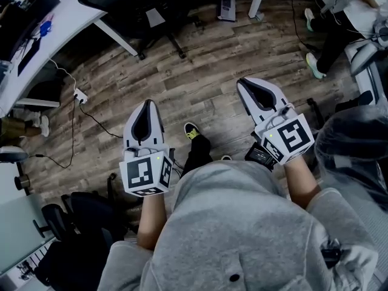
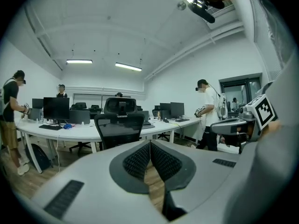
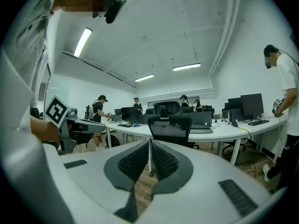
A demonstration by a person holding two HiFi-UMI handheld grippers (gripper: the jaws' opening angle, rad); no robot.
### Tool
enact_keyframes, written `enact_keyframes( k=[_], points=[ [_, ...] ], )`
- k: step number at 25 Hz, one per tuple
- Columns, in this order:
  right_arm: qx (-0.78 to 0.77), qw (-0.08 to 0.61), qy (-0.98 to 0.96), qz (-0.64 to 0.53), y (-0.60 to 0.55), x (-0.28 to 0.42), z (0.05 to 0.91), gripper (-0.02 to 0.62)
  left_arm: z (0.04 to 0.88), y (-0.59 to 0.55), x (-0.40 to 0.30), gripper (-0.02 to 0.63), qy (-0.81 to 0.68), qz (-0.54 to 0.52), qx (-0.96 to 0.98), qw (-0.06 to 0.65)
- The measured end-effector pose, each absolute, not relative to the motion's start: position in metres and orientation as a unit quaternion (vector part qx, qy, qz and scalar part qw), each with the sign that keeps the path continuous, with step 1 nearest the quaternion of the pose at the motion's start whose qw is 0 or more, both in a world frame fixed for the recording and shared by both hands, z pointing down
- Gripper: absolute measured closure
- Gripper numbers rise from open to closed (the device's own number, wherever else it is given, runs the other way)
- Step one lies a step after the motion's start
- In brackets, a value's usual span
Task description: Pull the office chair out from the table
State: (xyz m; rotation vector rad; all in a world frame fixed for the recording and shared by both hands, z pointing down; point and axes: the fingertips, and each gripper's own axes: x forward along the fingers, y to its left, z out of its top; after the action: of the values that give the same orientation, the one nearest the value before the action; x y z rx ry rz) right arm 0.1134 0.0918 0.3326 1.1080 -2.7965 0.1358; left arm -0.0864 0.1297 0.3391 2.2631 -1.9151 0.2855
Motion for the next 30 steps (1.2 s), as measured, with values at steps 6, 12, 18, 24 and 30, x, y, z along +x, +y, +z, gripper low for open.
enact_keyframes(
  k=[6,12,18,24,30],
  points=[
    [0.363,0.074,-0.928,0.038,0.065,0.085,0.328,0.554,0.334,0.100,-0.108,0.589,-0.638,0.080,0.762,0.083],
    [0.354,0.076,-0.932,0.027,0.040,0.053,0.322,0.554,0.330,0.079,-0.129,0.589,-0.628,0.073,0.771,0.077],
    [0.346,0.081,-0.935,0.024,0.020,0.020,0.322,0.554,0.330,0.056,-0.163,0.589,-0.634,0.069,0.766,0.082],
    [0.343,0.088,-0.935,0.022,0.006,-0.007,0.327,0.554,0.336,0.042,-0.189,0.592,-0.634,0.068,0.766,0.086],
    [0.338,0.098,-0.936,0.015,-0.006,-0.034,0.329,0.552,0.338,0.027,-0.211,0.592,-0.627,0.060,0.772,0.086]
  ],
)
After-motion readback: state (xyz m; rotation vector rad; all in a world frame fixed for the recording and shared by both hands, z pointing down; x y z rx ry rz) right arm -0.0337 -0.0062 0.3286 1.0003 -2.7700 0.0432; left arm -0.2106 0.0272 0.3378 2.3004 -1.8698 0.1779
